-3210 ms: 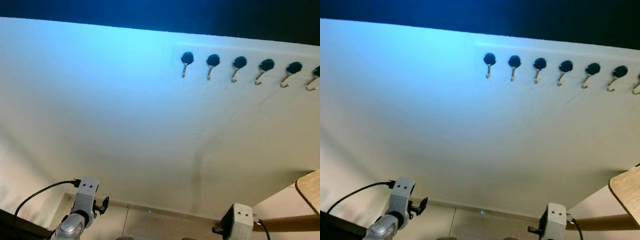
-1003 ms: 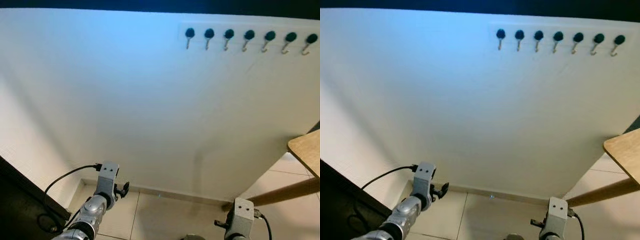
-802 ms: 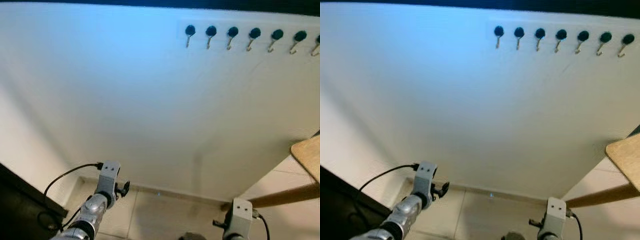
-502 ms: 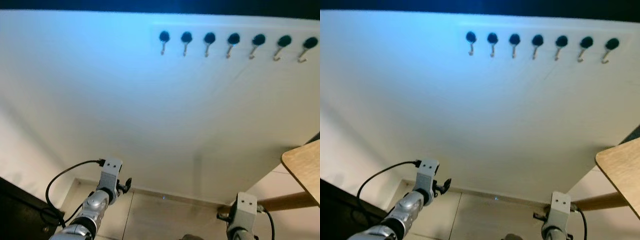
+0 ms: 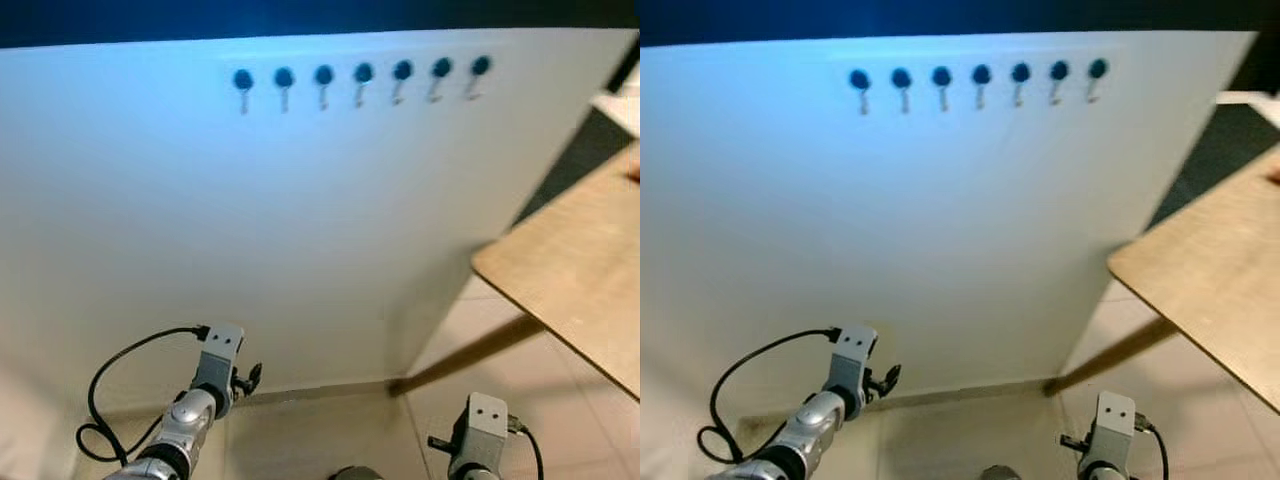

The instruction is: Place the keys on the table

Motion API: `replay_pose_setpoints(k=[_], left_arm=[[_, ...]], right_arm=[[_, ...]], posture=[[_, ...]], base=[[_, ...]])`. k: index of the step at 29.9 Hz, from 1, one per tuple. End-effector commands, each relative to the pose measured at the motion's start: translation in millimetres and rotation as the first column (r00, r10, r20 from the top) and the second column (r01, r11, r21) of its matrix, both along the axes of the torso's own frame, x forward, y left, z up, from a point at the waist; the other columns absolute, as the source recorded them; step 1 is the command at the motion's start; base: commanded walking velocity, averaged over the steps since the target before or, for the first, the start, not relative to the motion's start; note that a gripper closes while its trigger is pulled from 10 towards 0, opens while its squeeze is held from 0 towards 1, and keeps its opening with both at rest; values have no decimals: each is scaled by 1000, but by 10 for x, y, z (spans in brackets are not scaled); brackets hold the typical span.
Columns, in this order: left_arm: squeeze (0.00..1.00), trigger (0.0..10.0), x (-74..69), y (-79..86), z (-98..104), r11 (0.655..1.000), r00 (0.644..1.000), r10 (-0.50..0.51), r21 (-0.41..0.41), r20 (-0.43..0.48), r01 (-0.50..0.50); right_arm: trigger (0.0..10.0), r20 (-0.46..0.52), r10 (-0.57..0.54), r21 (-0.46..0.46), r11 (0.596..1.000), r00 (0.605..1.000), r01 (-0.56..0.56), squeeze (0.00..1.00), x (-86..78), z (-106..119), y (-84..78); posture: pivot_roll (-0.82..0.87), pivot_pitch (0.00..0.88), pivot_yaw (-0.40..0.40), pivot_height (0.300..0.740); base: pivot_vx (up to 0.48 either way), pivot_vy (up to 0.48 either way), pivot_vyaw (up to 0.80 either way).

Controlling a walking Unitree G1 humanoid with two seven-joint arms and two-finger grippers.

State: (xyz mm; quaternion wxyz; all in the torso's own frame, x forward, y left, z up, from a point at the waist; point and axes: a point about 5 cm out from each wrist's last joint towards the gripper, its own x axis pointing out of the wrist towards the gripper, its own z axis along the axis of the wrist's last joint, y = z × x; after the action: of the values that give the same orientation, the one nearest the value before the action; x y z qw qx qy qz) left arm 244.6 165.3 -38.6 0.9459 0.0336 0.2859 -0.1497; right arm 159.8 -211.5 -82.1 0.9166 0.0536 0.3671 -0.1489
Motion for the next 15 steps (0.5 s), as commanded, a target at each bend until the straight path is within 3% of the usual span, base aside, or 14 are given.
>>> replay_pose_setpoints(k=[1,15], left_arm=[[0,10000,-23,-28,-12,1000,1000,-4,-23,0,4],[0,10000,-53,-17,-39,998,999,51,-34,-8,-52]], right_arm=[[10000,-6,20,1,1000,1000,-20,0,-4,-7,19],[10000,-15,51,2,999,999,-51,0,9,-10,38]], posture=[[-6,46,26,740],[-2,25,21,740]], base=[[0,0,-800],[0,0,-800]])
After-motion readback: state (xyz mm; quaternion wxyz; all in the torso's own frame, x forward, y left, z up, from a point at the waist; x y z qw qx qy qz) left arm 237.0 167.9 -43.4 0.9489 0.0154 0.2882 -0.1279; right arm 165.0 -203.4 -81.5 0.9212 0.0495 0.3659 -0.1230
